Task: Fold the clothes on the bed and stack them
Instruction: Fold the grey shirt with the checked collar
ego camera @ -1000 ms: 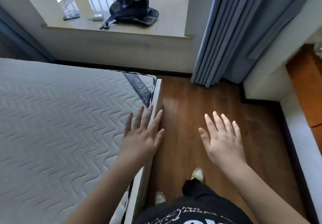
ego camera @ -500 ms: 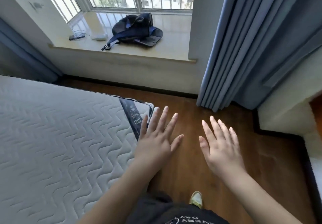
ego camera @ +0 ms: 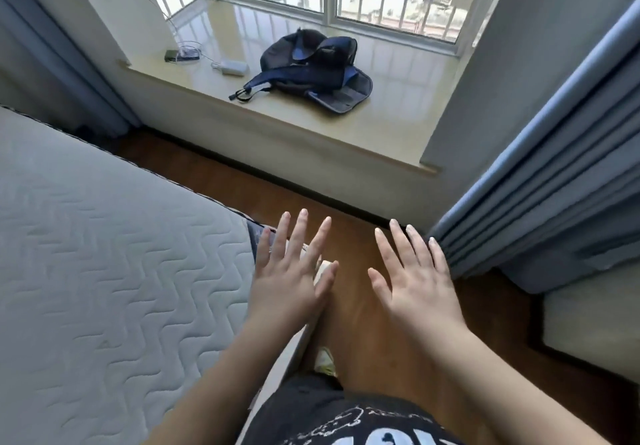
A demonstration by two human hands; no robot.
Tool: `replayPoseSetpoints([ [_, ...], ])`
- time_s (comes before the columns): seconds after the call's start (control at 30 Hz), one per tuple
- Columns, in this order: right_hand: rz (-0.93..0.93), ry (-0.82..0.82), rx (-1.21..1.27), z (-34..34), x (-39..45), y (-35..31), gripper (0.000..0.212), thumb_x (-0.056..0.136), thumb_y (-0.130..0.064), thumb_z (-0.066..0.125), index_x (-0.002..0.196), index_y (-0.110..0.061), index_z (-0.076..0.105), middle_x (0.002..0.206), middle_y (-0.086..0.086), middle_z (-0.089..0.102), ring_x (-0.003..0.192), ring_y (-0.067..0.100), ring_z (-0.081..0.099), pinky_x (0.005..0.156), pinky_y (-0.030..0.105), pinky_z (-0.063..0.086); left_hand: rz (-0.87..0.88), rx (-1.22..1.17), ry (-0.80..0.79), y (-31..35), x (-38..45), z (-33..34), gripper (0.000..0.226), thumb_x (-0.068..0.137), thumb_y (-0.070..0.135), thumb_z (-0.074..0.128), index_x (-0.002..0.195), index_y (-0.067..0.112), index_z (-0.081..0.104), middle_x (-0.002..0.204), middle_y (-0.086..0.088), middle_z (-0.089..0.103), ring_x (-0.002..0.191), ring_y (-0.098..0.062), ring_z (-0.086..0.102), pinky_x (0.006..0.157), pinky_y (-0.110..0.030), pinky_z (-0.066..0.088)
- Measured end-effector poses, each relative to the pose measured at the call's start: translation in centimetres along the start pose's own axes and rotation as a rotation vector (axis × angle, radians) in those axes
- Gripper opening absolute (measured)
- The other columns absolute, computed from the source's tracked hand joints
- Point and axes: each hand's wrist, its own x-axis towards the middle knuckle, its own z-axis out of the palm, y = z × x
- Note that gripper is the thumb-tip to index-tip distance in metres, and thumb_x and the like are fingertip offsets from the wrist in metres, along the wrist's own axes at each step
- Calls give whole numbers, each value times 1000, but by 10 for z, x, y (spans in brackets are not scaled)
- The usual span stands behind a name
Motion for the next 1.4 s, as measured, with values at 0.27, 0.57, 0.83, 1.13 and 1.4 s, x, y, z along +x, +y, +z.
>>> replayPoseSetpoints([
  [0.27,-61,0,2,-10,118,8,66,97,-54,14,157,-25,15,164,-2,9,151,16,6,121,42,-2,-61,30,-23,-51,106,-1,64,92,67,-4,150,43,-19,164,4,-9,148,-18,-19,119,-44,-13],
  [0.57,-294,-39,25,-3,288,30,68,96,-57,5,157,-28,6,165,-6,-2,150,13,-8,121,44,-5,-198,47,-51,-66,237,7,65,93,67,3,152,44,-10,164,3,-5,149,-18,-16,117,-40,-18],
  [0.83,-464,-63,46,-32,434,64,66,97,-60,4,155,-31,-7,162,-11,-14,145,7,-26,119,41,-13,-461,-8,-101,-33,347,22,64,95,63,7,154,41,-2,164,0,2,150,-20,-8,119,-43,-9],
  [1.13,-651,-84,65,-38,541,7,62,98,-47,4,157,-29,0,164,-9,-7,147,8,-20,120,41,-11,-652,13,-64,-79,399,23,62,98,60,7,155,34,12,162,-5,20,149,-27,16,118,-55,20],
  [1.4,-906,-68,80,-39,615,-112,61,99,-43,24,157,-28,11,164,-5,5,151,14,-4,122,41,-6,-877,-17,-16,-182,411,28,60,99,58,2,155,37,6,163,-3,13,150,-26,11,118,-53,12],
])
